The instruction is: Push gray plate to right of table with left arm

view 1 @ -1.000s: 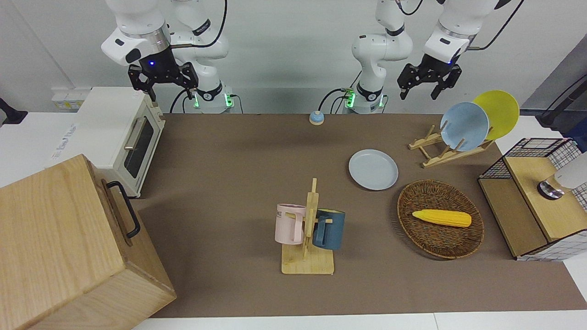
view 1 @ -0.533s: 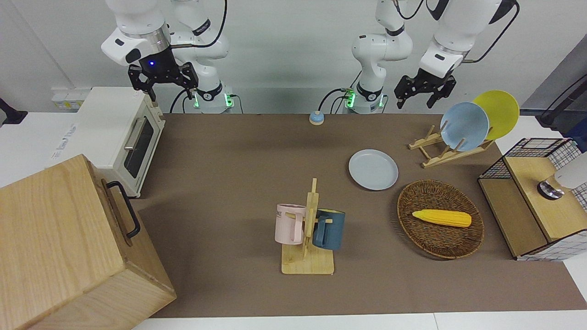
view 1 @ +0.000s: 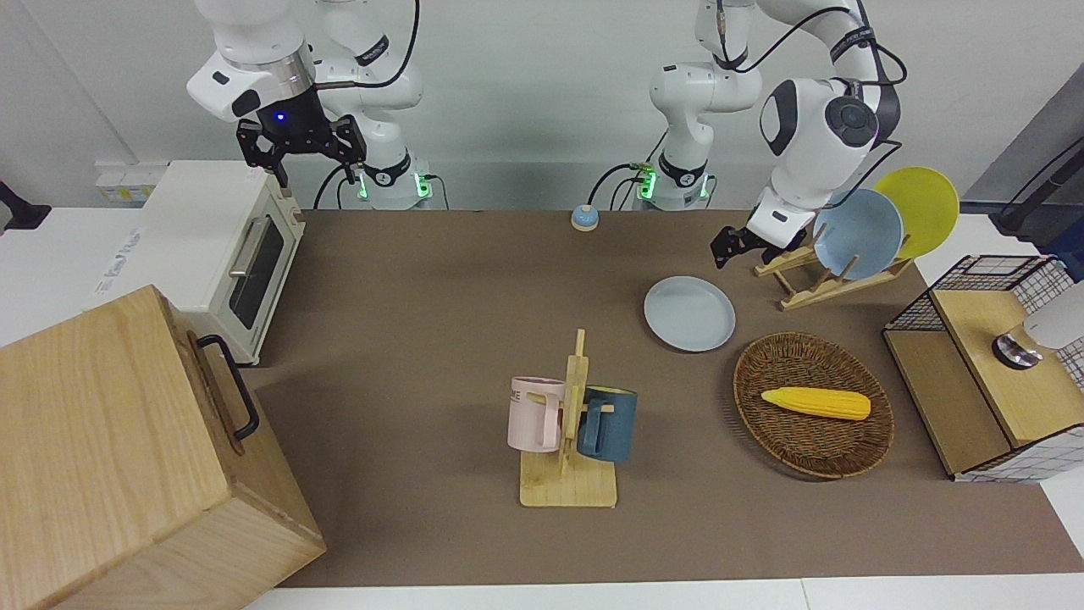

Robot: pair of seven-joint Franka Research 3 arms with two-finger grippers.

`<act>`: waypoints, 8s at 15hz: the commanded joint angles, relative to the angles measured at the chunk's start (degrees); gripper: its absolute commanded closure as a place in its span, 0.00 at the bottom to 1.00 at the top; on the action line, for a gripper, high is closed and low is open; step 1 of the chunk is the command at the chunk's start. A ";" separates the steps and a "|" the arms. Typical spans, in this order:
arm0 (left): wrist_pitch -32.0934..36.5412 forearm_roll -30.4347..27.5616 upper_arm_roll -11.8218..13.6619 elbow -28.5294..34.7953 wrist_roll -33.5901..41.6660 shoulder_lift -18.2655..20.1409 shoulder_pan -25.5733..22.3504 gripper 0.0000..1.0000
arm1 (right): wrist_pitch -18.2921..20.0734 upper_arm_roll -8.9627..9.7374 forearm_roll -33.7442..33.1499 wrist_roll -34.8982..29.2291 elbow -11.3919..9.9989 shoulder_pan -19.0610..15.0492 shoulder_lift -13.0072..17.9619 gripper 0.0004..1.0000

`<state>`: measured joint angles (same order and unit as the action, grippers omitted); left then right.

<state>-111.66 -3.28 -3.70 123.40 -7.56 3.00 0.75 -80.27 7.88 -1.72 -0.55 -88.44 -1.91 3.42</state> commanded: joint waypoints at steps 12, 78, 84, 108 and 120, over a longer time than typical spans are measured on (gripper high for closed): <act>-14.72 0.03 0.18 7.56 1.23 -7.22 -1.11 0.05 | 0.82 1.09 -0.48 0.46 0.02 -1.35 0.53 0.00; -39.42 -20.54 -11.24 -5.53 -31.02 -24.10 32.29 0.91 | 0.82 1.09 -0.48 0.46 0.02 -1.35 0.53 0.00; -37.32 -19.74 -11.16 -6.06 -31.02 -23.22 32.64 0.01 | 0.90 1.09 -0.57 0.46 0.02 -1.35 0.53 0.00; 3.90 -4.01 -9.84 -7.11 -6.88 4.72 0.50 0.00 | 0.82 1.09 -0.57 0.46 0.02 -1.35 0.53 0.00; 25.26 -0.58 -8.35 -26.98 0.71 5.79 -7.43 0.00 | 0.82 1.09 -0.48 0.46 0.02 -1.35 0.53 0.00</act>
<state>-90.28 -5.34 -12.44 100.37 -6.86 9.34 -6.49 -80.27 7.88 -1.72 -0.55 -88.44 -1.91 3.42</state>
